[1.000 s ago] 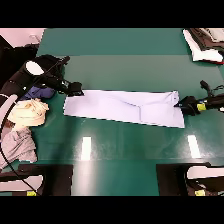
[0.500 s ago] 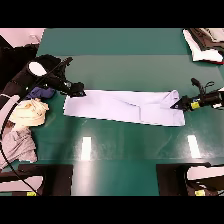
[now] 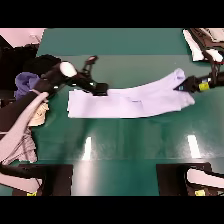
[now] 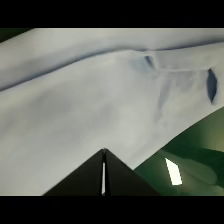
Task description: Fold the shirts.
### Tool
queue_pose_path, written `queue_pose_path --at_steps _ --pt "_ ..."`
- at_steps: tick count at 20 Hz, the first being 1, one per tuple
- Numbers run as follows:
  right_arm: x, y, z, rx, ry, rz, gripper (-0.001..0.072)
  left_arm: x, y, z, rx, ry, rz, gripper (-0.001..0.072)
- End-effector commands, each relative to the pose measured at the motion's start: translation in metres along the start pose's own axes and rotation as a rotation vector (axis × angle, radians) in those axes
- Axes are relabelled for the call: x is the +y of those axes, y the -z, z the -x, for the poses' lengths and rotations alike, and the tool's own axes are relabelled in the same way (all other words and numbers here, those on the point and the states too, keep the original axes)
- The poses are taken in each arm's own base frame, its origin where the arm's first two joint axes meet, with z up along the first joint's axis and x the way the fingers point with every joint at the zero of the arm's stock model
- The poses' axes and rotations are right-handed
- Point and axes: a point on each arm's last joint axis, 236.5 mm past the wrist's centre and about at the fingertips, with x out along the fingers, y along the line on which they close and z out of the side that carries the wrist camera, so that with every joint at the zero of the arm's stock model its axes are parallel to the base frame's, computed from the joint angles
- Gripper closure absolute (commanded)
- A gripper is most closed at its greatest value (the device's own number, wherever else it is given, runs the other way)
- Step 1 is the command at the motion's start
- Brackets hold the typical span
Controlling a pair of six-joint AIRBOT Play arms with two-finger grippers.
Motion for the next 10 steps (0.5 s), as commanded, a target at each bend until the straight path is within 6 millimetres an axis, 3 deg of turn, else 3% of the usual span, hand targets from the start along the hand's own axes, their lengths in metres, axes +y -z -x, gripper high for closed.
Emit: queue_pose_path --at_steps 1,5,10 --pt "0.078 -0.024 0.011 -0.033 -0.017 0.116 0.0704 -0.031 0.001 -0.057 0.052 0.031 -0.065 0.0686" --pt "0.145 -0.032 -0.014 0.014 -0.073 0.249 0.0704 -0.036 -0.006 -0.094 0.064 0.058 -0.06 0.0686" --pt "0.198 -0.037 -0.053 0.092 -0.134 0.361 0.0704 -0.024 -0.005 -0.103 0.07 0.032 -0.066 0.0685"
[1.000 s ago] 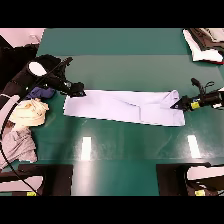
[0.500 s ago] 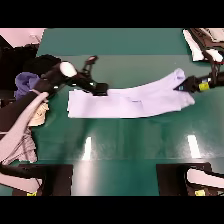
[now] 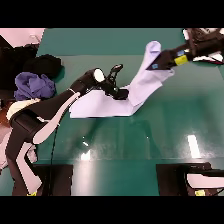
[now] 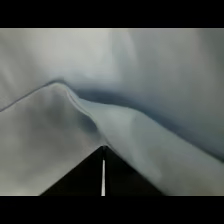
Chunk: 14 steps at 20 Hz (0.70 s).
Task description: Fold the shirts.
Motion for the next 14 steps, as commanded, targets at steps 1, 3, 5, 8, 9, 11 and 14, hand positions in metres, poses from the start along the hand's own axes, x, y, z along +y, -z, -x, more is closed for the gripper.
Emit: queue_pose_path --at_steps 1,3,5,8,9,11,14 --pt "0.037 -0.013 -0.03 0.045 -0.048 0.075 0.0704 0.008 -0.002 -0.006 0.001 -0.018 -0.009 0.0685" --pt "0.05 -0.019 -0.042 0.053 -0.065 0.108 0.0704 0.019 -0.004 0.0 0.008 -0.029 0.002 0.0685" --pt "0.061 -0.021 -0.057 0.07 -0.083 0.135 0.0704 0.035 -0.004 0.019 0.032 -0.035 0.02 0.0686" --pt "0.071 -0.013 -0.08 0.112 -0.105 0.149 0.0704 0.072 -0.024 0.076 -0.019 -0.139 0.002 0.0686" --pt "0.074 -0.009 -0.088 0.129 -0.113 0.153 0.0704 0.086 -0.03 0.103 -0.039 -0.184 -0.004 0.0686" --pt "0.081 -0.005 -0.106 0.147 -0.128 0.168 0.0704 0.112 -0.035 0.158 -0.074 -0.272 -0.006 0.0685" --pt "0.093 -0.001 -0.144 0.159 -0.152 0.203 0.0703 0.14 -0.035 0.239 -0.135 -0.356 0.016 0.0685"
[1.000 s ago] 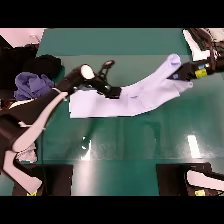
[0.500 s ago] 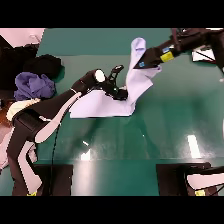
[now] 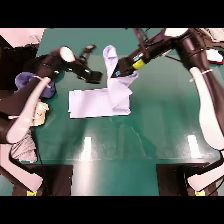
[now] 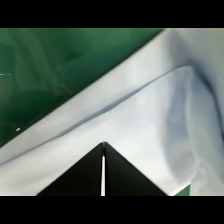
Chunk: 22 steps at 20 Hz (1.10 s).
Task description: Fold the shirts.
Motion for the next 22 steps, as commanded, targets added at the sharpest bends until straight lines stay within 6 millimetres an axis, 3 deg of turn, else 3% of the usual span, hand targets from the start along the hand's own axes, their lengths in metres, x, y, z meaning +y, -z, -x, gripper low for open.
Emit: queue_pose_path --at_steps 1,4,6,7,8,10,13,16,18,21,22 --pt "0.009 -0.006 -0.05 0.002 -0.027 0.058 0.0702 0.056 -0.001 0.082 -0.046 -0.118 0.033 0.0685" --pt "0.023 -0.026 -0.119 -0.081 -0.038 0.172 0.0674 0.072 -0.005 0.133 -0.122 -0.152 0.066 0.0685" --pt "0.053 -0.036 -0.163 -0.157 -0.088 0.292 0.0226 0.074 -0.007 0.154 -0.158 -0.166 0.072 0.0685" --pt "0.063 -0.037 -0.173 -0.174 -0.088 0.327 0.0094 0.074 -0.006 0.161 -0.164 -0.17 0.071 0.0684" --pt "0.065 -0.036 -0.176 -0.174 -0.068 0.357 0.0087 0.075 -0.004 0.165 -0.161 -0.182 0.068 0.0684" --pt "0.045 -0.026 -0.161 -0.106 0.029 0.385 0.0101 0.074 0.001 0.171 -0.153 -0.193 0.061 0.0685" --pt "-0.023 0.012 -0.111 0.056 0.203 0.279 0.0129 0.072 0.005 0.17 -0.135 -0.19 0.053 0.0685" --pt "-0.088 0.054 -0.061 0.103 0.272 0.039 0.013 0.07 0.014 0.166 -0.098 -0.174 0.061 0.0684" --pt "-0.129 0.08 -0.038 0.077 0.316 -0.148 0.0127 0.072 0.022 0.157 -0.068 -0.168 0.073 0.0684" --pt "-0.165 0.104 -0.033 -0.008 0.225 -0.408 0.0007 0.071 0.032 0.142 -0.037 -0.137 0.096 0.0684" --pt "-0.172 0.11 -0.038 -0.027 0.163 -0.5 0.0008 0.07 0.035 0.139 -0.03 -0.123 0.102 0.0684"
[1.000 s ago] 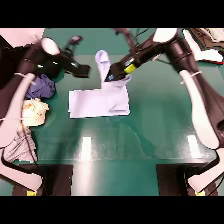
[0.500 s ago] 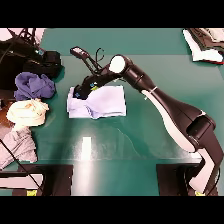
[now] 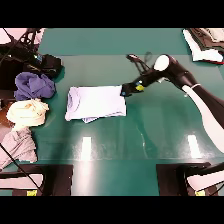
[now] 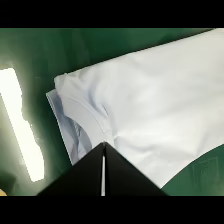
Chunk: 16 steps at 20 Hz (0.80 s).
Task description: Fold the shirts.
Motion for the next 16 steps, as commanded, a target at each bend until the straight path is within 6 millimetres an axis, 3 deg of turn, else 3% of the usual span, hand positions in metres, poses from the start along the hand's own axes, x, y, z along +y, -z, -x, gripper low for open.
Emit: queue_pose_path --at_steps 1,4,8,10,14,15,16 --pt "-0.037 0.018 -0.009 -0.02 -0.14 -0.324 0.0008 -0.005 0.01 -0.01 0.031 0.039 0.02 0.0684" --pt "-0.038 0.017 -0.038 -0.012 -0.255 -0.392 0.0014 -0.007 0.007 -0.011 0.016 0.044 0.022 0.0684" --pt "-0.008 0.003 -0.074 0.022 -0.338 -0.359 0.0017 -0.006 0.006 -0.011 0.014 0.043 0.022 0.0684" --pt "0.016 -0.005 -0.087 0.03 -0.371 -0.323 0.0024 -0.006 0.006 -0.011 0.014 0.043 0.013 0.0684" --pt "0.052 -0.01 -0.104 0.036 -0.383 -0.21 0.0304 -0.007 0.008 -0.01 0.02 0.044 0.013 0.0684" --pt "0.059 -0.011 -0.104 0.031 -0.387 -0.171 0.044 -0.007 0.008 -0.01 0.02 0.044 0.013 0.0684" --pt "0.062 -0.011 -0.103 0.029 -0.389 -0.138 0.0621 -0.007 0.008 -0.01 0.02 0.044 0.014 0.0684"
